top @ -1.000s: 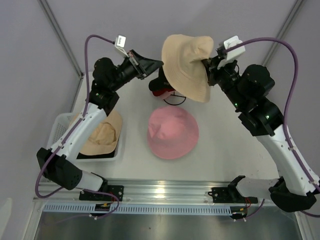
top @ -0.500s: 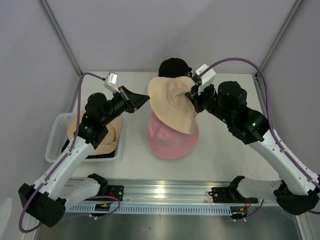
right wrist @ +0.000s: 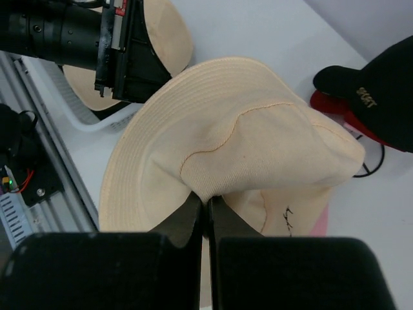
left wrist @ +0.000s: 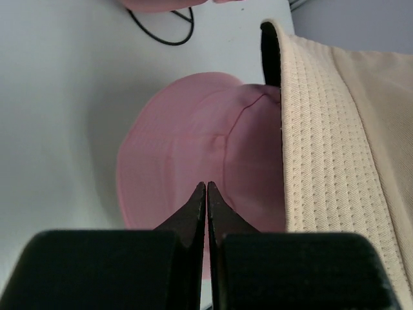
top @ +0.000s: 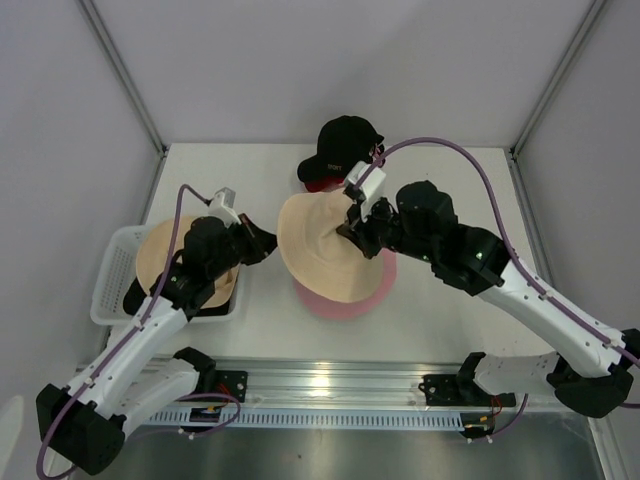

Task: Stack the hats

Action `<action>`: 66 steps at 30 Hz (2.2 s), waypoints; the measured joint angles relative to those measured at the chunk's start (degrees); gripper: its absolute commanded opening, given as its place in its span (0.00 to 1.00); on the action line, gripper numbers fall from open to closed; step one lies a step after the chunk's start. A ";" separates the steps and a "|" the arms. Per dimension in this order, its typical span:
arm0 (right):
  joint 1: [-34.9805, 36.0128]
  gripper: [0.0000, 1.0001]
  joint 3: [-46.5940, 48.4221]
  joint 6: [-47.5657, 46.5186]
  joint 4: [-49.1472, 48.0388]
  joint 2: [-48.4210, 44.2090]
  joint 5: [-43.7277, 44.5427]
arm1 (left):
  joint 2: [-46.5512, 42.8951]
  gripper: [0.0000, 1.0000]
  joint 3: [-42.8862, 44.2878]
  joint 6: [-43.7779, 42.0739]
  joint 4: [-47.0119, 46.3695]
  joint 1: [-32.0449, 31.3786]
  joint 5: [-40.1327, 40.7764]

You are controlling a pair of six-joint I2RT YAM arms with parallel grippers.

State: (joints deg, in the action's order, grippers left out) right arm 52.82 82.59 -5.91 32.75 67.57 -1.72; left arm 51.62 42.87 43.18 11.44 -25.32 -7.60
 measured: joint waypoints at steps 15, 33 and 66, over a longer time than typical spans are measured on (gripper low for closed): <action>5.03 0.49 0.37 -0.42 1.70 8.17 -0.52 | -8.39 0.51 -3.76 -0.59 7.50 6.62 2.84; 1.66 1.00 9.38 4.15 1.27 -5.31 9.84 | 5.18 0.84 -7.89 1.22 -17.25 8.15 -14.36; -35.63 0.98 -30.18 40.13 -25.92 -0.28 -19.58 | 26.38 0.47 -20.72 16.85 -68.52 10.25 -25.59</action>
State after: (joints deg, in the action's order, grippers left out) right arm 17.19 52.40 34.22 6.83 67.29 -21.30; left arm 78.00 22.15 60.03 -57.08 -15.07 -33.19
